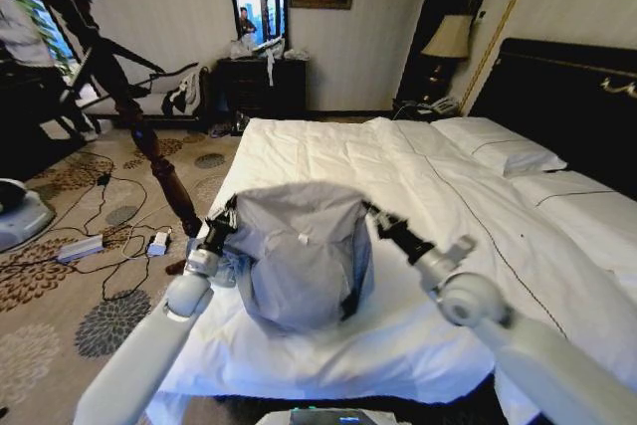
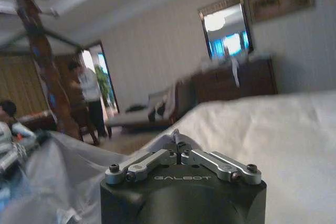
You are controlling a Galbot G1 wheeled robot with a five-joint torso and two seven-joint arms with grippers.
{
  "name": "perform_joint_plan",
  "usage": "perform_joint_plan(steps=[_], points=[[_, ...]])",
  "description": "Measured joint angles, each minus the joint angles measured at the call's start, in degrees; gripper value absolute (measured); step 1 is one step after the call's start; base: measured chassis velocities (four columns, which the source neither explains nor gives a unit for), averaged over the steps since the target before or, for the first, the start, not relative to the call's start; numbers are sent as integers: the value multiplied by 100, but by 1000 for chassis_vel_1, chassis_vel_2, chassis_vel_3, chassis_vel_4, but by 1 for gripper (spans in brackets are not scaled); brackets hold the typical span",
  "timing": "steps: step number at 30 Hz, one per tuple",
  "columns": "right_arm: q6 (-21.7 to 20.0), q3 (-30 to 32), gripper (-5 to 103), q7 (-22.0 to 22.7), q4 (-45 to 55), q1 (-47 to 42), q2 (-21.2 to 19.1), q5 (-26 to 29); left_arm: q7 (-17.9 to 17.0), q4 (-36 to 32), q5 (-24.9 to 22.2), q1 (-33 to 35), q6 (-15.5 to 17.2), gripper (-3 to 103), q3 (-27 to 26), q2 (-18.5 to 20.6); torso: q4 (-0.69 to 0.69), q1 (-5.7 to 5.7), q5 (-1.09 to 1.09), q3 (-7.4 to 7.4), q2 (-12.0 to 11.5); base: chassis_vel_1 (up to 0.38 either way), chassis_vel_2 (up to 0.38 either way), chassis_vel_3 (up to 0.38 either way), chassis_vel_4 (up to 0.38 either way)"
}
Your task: Pick up the clothes from the bed and hang them on the clothes hanger.
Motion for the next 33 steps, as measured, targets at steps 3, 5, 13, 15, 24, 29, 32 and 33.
perform_joint_plan(steps=[3, 5, 13, 15, 24, 29, 32, 33], points=[[-88, -398, 0, 141, -454, 186, 364, -202, 0, 53, 95, 142, 34, 0, 6, 17, 1, 0, -1, 0, 0, 0, 0, 0, 0], [-138, -449, -2, 201, -504, 201, 429, -245, 0, 62, 110, 179, 35, 0, -2, 13, 1, 0, -1, 0, 0, 0, 0, 0, 0], [-468, -385, 30, 866, -579, 97, 625, -538, 1, 92, 206, 398, 36, 0, -45, -58, 0, 0, -2, 0, 0, 0, 0, 0, 0], [-495, -300, 36, 960, -528, 42, 620, -580, 1, 92, 222, 428, 36, 0, -54, -62, 0, 0, -2, 0, 1, 0, 0, 0, 0], [-978, 53, 68, 1862, -192, -281, 471, -582, -98, 189, 296, 466, 68, 0, -172, -57, 0, 0, -2, -1, 0, 0, 0, 0, 0], [-969, 86, 85, 1813, -90, -324, 472, -564, -102, 152, 299, 516, 63, 0, -180, -62, 1, 0, -2, 0, 0, 0, 0, 0, 0], [-949, -30, 98, 1737, -33, -341, 493, -611, -103, 85, 299, 553, 56, 0, -205, -66, 0, 0, -2, 0, 1, 0, 0, 0, 0], [-949, -30, 98, 1737, -33, -341, 493, -611, -103, 85, 299, 553, 56, 0, -205, -66, 0, 0, -2, 0, 1, 0, 0, 0, 0]])
